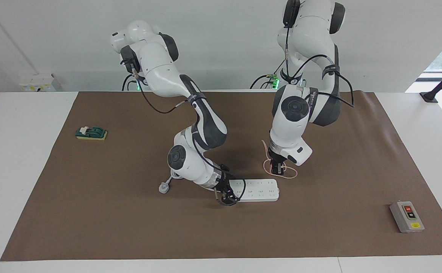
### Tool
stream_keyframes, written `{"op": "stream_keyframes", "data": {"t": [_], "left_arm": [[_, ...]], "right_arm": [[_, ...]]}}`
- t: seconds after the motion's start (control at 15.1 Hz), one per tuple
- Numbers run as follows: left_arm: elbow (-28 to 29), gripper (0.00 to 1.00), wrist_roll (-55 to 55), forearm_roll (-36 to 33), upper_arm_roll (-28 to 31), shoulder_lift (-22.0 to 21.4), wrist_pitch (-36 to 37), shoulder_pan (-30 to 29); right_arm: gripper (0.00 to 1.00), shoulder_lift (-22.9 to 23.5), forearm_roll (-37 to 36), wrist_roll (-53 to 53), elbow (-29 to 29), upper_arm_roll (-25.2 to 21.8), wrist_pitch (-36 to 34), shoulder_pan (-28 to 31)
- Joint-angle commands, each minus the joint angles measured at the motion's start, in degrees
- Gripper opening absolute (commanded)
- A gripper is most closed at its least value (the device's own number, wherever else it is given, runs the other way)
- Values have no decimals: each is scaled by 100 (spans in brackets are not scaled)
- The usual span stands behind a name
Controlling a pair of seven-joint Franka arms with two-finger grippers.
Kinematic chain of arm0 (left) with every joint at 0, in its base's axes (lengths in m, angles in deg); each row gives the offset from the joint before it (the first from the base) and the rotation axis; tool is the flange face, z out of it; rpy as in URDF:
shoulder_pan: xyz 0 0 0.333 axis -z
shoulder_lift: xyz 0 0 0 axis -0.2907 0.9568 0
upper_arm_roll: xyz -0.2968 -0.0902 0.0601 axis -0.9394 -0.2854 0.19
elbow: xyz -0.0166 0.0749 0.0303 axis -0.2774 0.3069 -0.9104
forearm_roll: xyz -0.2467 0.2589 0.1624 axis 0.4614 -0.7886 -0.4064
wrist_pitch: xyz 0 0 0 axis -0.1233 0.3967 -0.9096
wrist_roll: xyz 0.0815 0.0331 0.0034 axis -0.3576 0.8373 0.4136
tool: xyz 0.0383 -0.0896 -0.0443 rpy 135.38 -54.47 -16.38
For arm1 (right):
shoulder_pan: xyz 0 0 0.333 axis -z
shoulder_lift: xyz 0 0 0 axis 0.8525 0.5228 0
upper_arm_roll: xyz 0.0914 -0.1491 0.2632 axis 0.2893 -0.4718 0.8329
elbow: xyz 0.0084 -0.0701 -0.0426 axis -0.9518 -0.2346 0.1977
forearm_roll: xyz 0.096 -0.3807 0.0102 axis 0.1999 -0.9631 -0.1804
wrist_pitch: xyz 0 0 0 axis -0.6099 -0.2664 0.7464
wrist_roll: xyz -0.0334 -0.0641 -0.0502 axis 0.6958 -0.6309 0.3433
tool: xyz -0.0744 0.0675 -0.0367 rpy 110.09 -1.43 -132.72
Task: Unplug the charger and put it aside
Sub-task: 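Carry the charger away with the left gripper while the right gripper withdraws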
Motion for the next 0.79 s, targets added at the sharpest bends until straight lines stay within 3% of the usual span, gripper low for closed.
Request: {"op": "stream_keyframes", "data": {"t": [0.0,0.07,0.33,0.6,0.73], "left_arm": [[43,0,-1237,149,-8,-367,311,-187],[70,0,-1747,280,9,-481,346,-275],[367,0,-3933,360,9,-762,513,-723],[1553,0,-6931,360,27,-1606,548,-1241],[2080,0,-7988,360,36,-1922,514,-1427]], "right_arm": [[60,155,28,8,170,41,338,102],[97,155,20,8,170,41,347,93],[100,-98,-94,8,170,6,242,93],[100,-915,-445,235,-514,-275,92,84],[100,-1354,-622,1041,-927,-310,-4,154]]}}
